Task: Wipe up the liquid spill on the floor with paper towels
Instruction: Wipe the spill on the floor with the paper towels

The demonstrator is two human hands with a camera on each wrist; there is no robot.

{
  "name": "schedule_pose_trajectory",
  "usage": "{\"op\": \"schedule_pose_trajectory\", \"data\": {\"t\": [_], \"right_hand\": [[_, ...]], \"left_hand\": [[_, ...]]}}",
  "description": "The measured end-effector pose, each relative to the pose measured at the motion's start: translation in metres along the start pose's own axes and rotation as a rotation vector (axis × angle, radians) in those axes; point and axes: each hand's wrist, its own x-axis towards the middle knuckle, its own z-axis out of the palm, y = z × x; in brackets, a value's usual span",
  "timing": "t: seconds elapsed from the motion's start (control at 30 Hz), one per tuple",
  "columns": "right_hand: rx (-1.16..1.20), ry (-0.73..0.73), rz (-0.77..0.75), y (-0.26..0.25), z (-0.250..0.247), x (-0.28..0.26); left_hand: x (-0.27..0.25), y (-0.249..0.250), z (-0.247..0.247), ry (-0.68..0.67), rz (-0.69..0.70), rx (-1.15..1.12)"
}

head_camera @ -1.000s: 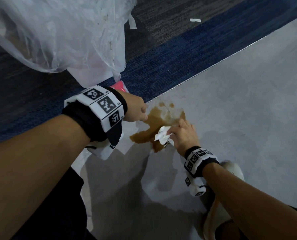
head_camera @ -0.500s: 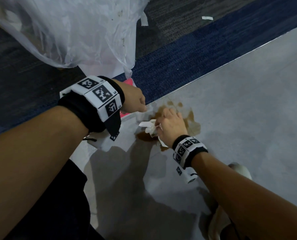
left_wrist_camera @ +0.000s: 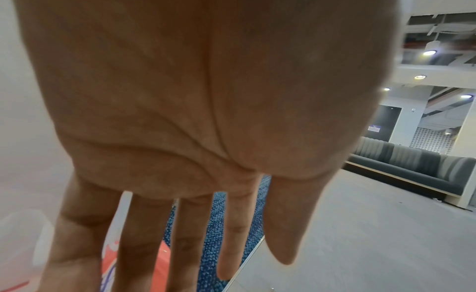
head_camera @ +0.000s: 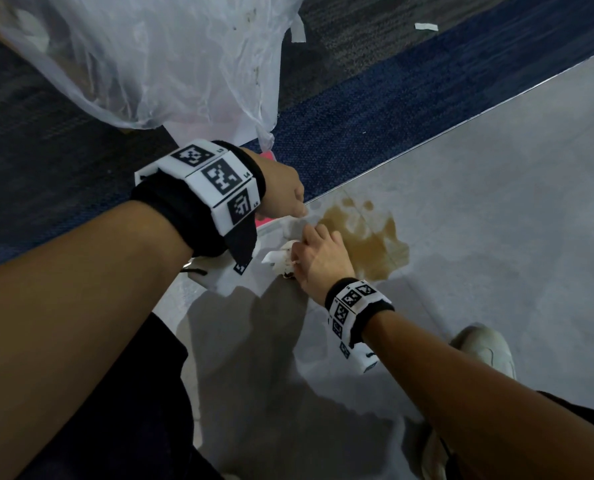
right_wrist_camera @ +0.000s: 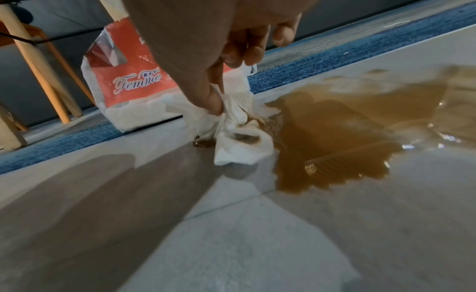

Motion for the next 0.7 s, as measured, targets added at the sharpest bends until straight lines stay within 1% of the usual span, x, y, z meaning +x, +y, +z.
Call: {"op": "schedule_pose_trajectory", "data": {"t": [0.33,0.57,0.7], "right_hand": [[-0.023,-0.023,-0.030,0.005,0.004,0.000],[-0.025,0.008,0.008,0.016,0.006,-0.003],[-0.020,0.025,0.062,0.027,0.008,-0.008]], "left_hand": [[0.000,0.002,0.000,0.013,0.013,0.040],[0.002,0.000,0.002,0.005,0.015,0.054],[0.005,-0.002,0.004,0.006,0.017,0.062]]}}
